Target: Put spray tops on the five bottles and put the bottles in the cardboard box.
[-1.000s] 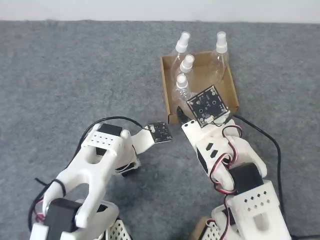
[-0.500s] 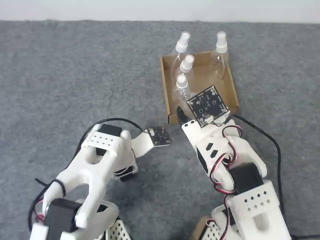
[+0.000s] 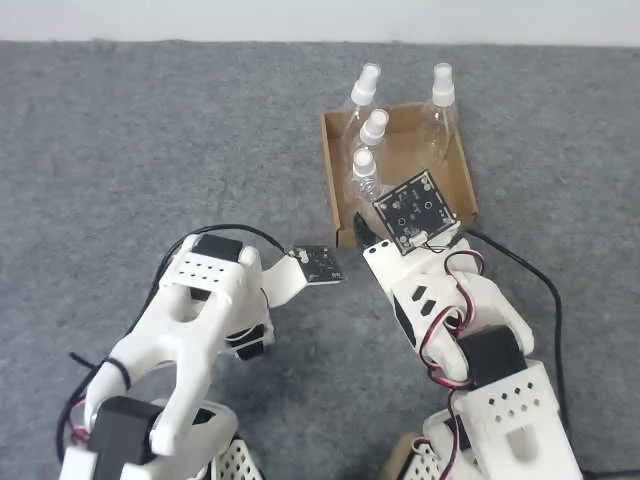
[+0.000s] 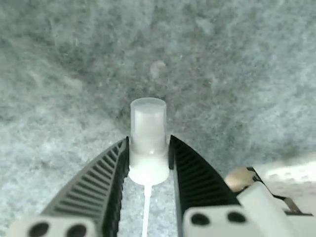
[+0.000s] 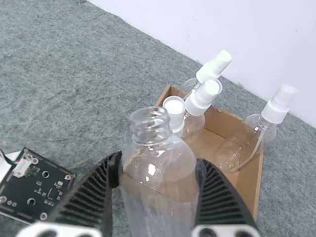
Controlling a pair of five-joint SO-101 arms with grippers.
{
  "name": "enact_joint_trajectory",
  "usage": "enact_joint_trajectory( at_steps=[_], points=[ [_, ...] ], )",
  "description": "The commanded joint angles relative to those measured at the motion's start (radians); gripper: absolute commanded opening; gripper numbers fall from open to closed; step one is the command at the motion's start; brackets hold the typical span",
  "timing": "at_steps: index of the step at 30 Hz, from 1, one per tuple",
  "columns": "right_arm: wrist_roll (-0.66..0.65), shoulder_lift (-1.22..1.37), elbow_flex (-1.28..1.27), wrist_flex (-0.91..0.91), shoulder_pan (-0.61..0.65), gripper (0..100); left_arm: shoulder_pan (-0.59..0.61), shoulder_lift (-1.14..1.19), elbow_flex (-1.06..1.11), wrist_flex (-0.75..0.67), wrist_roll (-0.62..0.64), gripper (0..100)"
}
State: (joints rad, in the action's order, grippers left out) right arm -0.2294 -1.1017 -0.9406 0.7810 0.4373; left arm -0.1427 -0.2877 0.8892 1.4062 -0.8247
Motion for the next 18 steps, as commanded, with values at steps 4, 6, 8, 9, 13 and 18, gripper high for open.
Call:
enact_joint_trajectory(
  at_steps=[4, 6, 8, 9, 13, 18],
  points=[
    [0.006, -0.035, 0.014, -0.021, -0.012, 5.1, 0.002, -0.198, -0.045, 0.097, 0.009, 4],
    [0.006, -0.035, 0.014, -0.021, -0.012, 5.1, 0.002, -0.273, -0.045, 0.123, 0.012, 4],
    [0.009, -0.036, 0.014, -0.021, -0.015, 5.1, 0.002, -0.342, -0.035, 0.132, 0.054, 4],
    [0.011, -0.038, 0.014, -0.021, -0.015, 5.1, 0.002, -0.374, -0.028, 0.132, 0.078, 4],
    [0.012, -0.041, 0.014, -0.021, -0.015, 5.1, 0.002, -0.486, 0.002, 0.132, 0.129, 4],
    [0.012, -0.044, -0.003, -0.031, -0.015, 5.1, 0.002, -0.605, 0.025, 0.126, 0.193, 4]
  ],
)
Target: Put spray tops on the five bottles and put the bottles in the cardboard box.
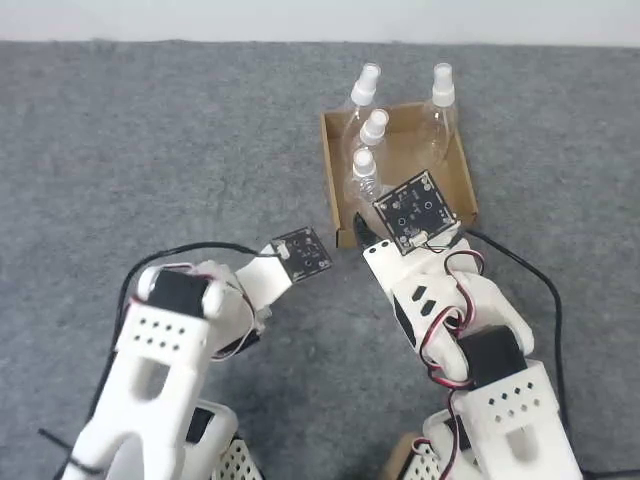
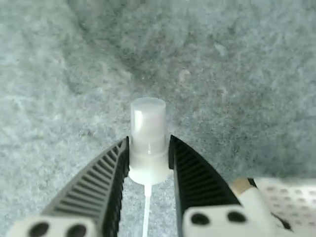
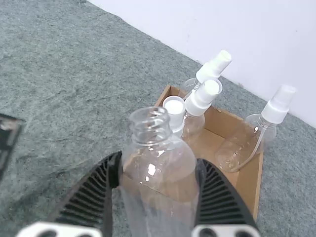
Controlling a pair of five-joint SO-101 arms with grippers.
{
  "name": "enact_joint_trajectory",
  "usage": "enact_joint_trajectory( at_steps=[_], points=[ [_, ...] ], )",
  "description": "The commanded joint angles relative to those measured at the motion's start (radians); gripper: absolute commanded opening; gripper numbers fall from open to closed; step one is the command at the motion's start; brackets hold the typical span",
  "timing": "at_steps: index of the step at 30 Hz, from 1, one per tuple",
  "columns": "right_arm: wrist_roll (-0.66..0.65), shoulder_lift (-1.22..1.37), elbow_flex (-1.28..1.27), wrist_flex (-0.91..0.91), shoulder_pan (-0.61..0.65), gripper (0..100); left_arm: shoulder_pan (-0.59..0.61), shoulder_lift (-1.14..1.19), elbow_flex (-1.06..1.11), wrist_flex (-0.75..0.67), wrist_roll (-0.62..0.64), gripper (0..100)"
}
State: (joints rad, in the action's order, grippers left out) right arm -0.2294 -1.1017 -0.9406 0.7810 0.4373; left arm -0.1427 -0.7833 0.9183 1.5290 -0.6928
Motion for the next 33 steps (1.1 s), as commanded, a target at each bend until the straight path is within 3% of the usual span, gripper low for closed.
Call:
enact_joint_trajectory(
  at_steps=[1, 21, 33],
  points=[
    [0.012, -0.044, -0.011, -0.045, -0.012, 5.1, 0.002, -0.13, -0.005, 0.003, 0.075, 4],
    [0.089, -0.044, -0.04, -0.091, -0.007, 5.2, 0.003, -0.45, -0.004, -0.241, 0.41, 4],
    [0.13, -0.045, -0.058, -0.116, 0.131, 5.4, 0.011, -0.643, -0.007, -0.351, 0.549, 4]
  ],
)
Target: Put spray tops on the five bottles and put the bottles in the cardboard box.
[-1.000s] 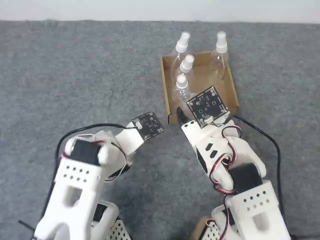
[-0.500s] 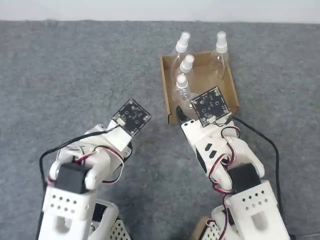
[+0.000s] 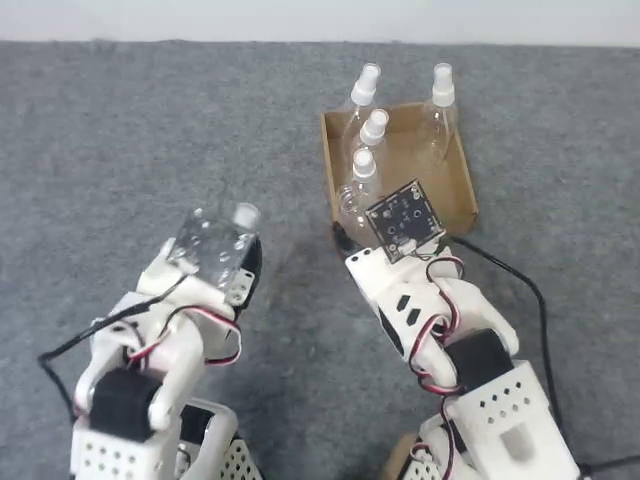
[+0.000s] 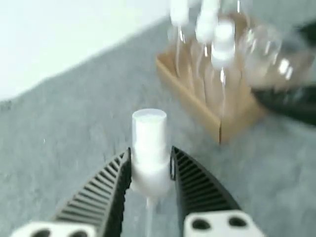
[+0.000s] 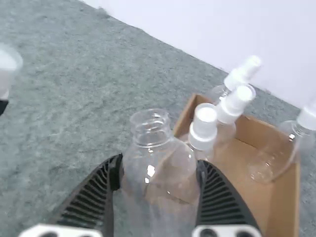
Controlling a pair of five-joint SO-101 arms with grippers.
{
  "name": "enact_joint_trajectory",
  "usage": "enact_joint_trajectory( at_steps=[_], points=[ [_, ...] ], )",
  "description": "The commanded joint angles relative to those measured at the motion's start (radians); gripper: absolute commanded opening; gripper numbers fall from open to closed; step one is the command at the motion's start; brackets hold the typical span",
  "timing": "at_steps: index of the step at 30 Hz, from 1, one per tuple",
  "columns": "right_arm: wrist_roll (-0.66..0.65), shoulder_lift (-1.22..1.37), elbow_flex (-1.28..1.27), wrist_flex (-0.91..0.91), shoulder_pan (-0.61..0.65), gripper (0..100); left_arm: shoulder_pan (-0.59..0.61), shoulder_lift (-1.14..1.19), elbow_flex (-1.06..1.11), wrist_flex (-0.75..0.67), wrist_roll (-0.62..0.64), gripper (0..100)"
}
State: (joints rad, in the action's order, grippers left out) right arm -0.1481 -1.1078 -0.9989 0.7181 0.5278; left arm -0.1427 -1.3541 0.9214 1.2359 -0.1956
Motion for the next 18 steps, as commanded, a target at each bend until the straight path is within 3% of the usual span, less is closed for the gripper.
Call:
enact_joint_trajectory(
  at_steps=[1, 8, 18],
  points=[
    [0.074, -0.038, -0.009, -0.067, 0.047, 5.4, 0.028, -0.086, -0.008, -0.072, 0.068, 4],
    [0.11, -0.039, -0.061, -0.163, 0.044, 5.1, 0.146, -0.13, -0.008, -0.166, 0.172, 4],
    [0.106, -0.039, -0.147, -0.295, 0.051, 5.1, 0.155, -0.13, -0.013, -0.29, 0.336, 4]
  ],
)
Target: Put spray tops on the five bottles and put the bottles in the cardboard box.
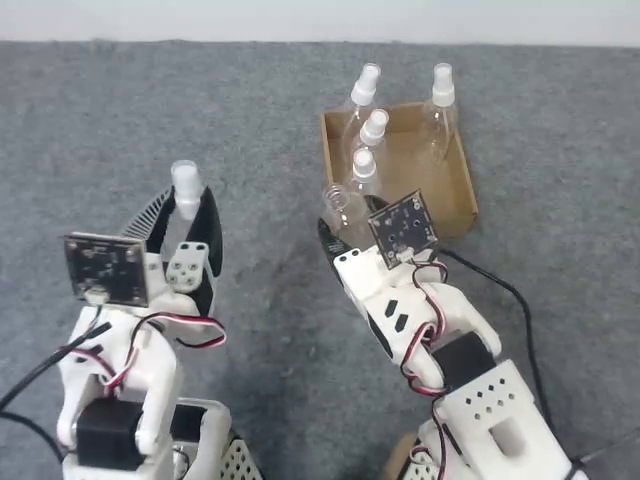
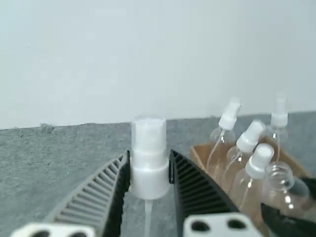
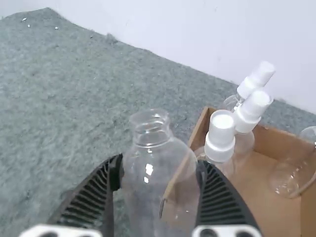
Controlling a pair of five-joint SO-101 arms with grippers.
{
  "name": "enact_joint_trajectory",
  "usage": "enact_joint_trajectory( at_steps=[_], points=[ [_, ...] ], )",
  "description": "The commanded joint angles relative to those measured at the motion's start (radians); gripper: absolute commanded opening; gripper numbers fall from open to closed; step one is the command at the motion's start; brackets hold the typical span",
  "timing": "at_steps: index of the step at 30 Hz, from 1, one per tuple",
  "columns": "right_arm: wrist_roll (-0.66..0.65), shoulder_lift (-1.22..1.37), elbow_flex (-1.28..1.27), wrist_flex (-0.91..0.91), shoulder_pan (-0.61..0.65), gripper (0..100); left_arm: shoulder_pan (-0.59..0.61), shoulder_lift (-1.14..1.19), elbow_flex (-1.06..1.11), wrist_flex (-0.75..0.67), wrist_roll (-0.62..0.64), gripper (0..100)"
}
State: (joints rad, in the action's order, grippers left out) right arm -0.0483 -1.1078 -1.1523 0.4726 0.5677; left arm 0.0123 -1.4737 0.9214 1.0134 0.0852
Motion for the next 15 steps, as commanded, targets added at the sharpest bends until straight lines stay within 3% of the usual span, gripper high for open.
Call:
enact_joint_trajectory(
  at_steps=[1, 11, 15],
  points=[
    [0.006, -0.039, 0.003, -0.051, 0.013, 5.1, 0.0, -0.011, -0.013, -0.081, 0.06, 2],
    [0.002, -0.038, -0.026, -0.056, 0.073, 5.4, -0.005, -0.012, -0.016, -0.222, 0.176, 1],
    [-0.069, -0.038, -0.051, -0.065, 0.105, 5.3, -0.002, -0.012, -0.024, -0.235, 0.227, 1]
  ],
)
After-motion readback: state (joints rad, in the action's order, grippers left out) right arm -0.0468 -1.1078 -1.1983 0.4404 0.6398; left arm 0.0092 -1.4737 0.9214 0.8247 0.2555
